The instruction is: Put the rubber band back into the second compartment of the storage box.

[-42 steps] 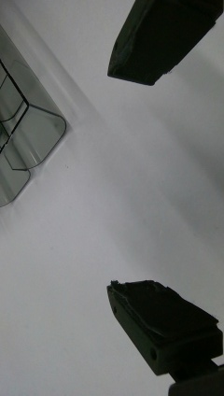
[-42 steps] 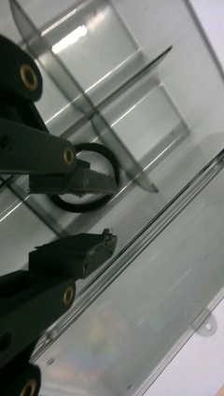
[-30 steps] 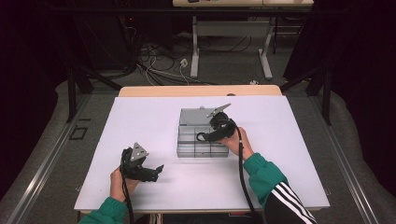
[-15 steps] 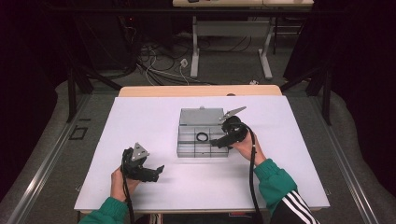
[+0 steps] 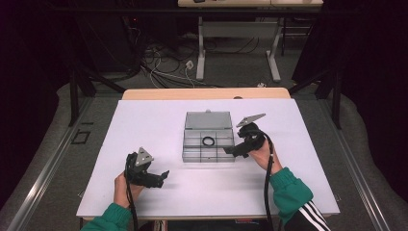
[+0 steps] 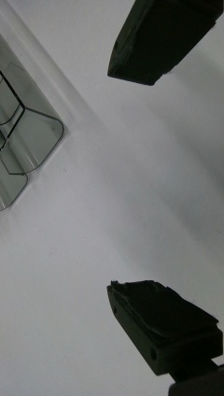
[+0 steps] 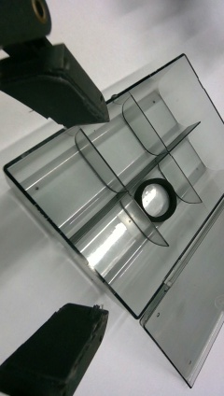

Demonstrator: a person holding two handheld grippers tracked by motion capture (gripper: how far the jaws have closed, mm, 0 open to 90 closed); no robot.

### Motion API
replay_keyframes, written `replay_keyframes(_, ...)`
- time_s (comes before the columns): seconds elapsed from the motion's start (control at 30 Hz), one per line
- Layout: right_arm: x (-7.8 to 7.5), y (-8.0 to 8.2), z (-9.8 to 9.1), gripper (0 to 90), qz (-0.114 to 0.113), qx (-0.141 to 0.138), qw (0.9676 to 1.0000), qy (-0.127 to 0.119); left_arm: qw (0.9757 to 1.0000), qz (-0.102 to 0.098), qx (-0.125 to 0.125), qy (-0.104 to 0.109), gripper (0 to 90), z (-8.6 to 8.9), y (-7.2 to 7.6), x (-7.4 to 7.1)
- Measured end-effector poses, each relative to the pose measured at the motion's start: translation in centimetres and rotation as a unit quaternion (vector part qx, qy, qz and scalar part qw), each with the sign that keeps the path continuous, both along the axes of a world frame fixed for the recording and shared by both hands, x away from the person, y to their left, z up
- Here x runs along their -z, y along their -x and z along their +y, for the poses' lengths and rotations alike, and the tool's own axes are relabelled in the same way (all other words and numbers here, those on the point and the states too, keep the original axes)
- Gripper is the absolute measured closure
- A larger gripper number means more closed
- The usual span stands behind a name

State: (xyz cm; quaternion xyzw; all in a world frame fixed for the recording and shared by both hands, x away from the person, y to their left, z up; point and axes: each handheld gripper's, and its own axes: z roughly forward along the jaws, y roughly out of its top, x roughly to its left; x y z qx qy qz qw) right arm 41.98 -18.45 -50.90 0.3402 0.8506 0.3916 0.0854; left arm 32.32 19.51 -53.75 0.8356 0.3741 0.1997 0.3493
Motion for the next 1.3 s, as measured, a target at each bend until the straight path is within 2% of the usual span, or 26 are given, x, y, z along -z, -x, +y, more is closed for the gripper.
replay_keyframes(0.03,-0.1,0.1,-0.1,4.0,0.007,0.002,0.9999,0.007,1.0,0.001,0.001,0.001,0.0,0.0,0.0,0.0)
replay_keyframes(0.17,-0.2,0.2,-0.8,3.4,0.014,0.002,0.9998,0.012,1.0,0.001,0.002,0.001,0.0,0.0,0.0,0.0)
replay_keyframes(0.23,-0.1,0.2,-1.1,3.4,0.01,0.004,0.9999,0.01,1.0,0.003,0.001,0.001,0.0,0.1,0.0,0.0)
replay_keyframes(0.4,0.0,0.2,-1.9,0.0,0.016,0.013,0.9998,0.008,1.0,0.003,0.001,-0.001,0.0,0.0,0.1,-0.1)
replay_keyframes(0.63,-0.1,0.5,-2.5,0.0,0.011,0.012,0.9998,0.009,1.0,0.003,0.002,-0.002,0.0,0.0,0.1,-0.1)
replay_keyframes(0.67,-0.1,0.5,-2.6,0.0,0.003,0.012,0.9999,0.005,1.0,0.001,0.002,-0.002,0.0,0.0,0.2,-0.1)
replay_keyframes(0.77,-0.3,0.6,-2.9,0.0,0.003,0.013,0.9998,0.014,1.0,-0.002,0.003,0.001,0.0,0.0,0.1,-0.1)
replay_keyframes(0.83,-0.3,0.6,-3.0,0.0,-0.005,0.019,0.9998,0.003,1.0,0.0,0.005,-0.001,0.0,0.0,0.1,-0.1)
replay_keyframes(0.9,-0.2,0.5,-3.2,0.0,-0.006,0.021,0.9998,0.005,1.0,-0.003,0.006,0.004,0.0,-0.1,0.2,-0.2)
replay_keyframes(0.97,0.0,0.6,-3.3,0.0,-0.013,0.028,0.9995,0.008,1.0,-0.004,0.007,0.0,0.0,-0.1,0.3,-0.2)
replay_keyframes(1.13,0.1,0.5,-3.4,0.0,-0.007,0.026,0.9996,0.013,1.0,0.0,0.008,-0.004,0.0,-0.2,0.2,-0.2)
replay_keyframes(1.3,0.0,0.4,-3.6,0.0,-0.01,0.024,0.9996,0.009,0.9999,-0.002,0.009,0.006,0.0,-0.7,0.2,-0.1)
